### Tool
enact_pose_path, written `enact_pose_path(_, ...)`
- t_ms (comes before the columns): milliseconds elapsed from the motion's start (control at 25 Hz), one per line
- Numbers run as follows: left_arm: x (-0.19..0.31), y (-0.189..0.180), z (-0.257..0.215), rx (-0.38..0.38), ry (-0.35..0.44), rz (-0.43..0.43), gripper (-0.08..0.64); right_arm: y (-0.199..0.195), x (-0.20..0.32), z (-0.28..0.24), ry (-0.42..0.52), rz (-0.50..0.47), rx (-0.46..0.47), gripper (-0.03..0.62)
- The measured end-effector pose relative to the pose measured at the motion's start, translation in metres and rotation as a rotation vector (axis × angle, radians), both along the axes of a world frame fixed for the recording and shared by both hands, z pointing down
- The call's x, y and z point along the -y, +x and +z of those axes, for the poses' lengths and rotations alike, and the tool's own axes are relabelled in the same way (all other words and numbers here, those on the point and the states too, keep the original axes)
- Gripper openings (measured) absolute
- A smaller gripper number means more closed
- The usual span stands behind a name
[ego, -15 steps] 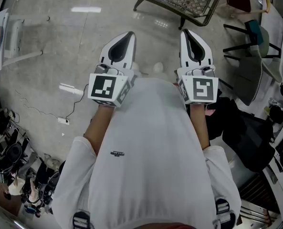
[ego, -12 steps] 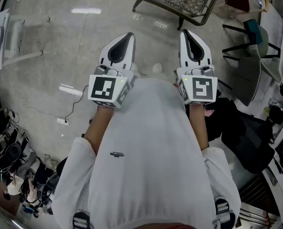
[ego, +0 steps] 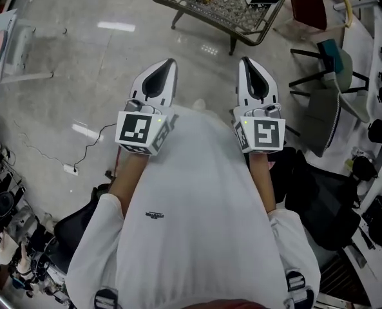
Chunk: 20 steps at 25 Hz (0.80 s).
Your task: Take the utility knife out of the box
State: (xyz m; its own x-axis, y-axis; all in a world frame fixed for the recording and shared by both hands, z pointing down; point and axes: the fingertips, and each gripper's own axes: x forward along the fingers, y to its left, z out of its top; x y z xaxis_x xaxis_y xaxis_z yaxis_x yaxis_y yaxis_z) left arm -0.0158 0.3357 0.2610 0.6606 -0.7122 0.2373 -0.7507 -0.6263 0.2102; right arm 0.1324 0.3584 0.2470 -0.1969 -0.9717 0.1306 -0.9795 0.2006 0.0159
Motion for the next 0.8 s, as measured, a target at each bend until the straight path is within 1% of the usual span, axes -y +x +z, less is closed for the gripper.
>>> enact_pose_path(160, -0.002, 0.008, -0.008, -0.014, 0.006, -0.028, 0.002, 0.007, -0.002, 0.004, -0.017, -0.022, 0.005, -0.002)
enact_pose_path(360, 0.014, 0.016, -0.007, -0.003, -0.01, -0.035, 0.002, 0.014, 0.017, 0.003, -0.011, -0.031, 0.011, -0.002)
enact_pose_path(640, 0.058, 0.035, -0.001, -0.005, -0.041, 0.0, 0.002, 0.022, 0.056, 0.004, -0.021, -0.028, 0.012, -0.001)
enact_pose_path(800, 0.093, 0.044, 0.0, -0.017, -0.039, 0.021, 0.002, 0.031, 0.089, 0.009, -0.036, -0.012, 0.004, -0.001)
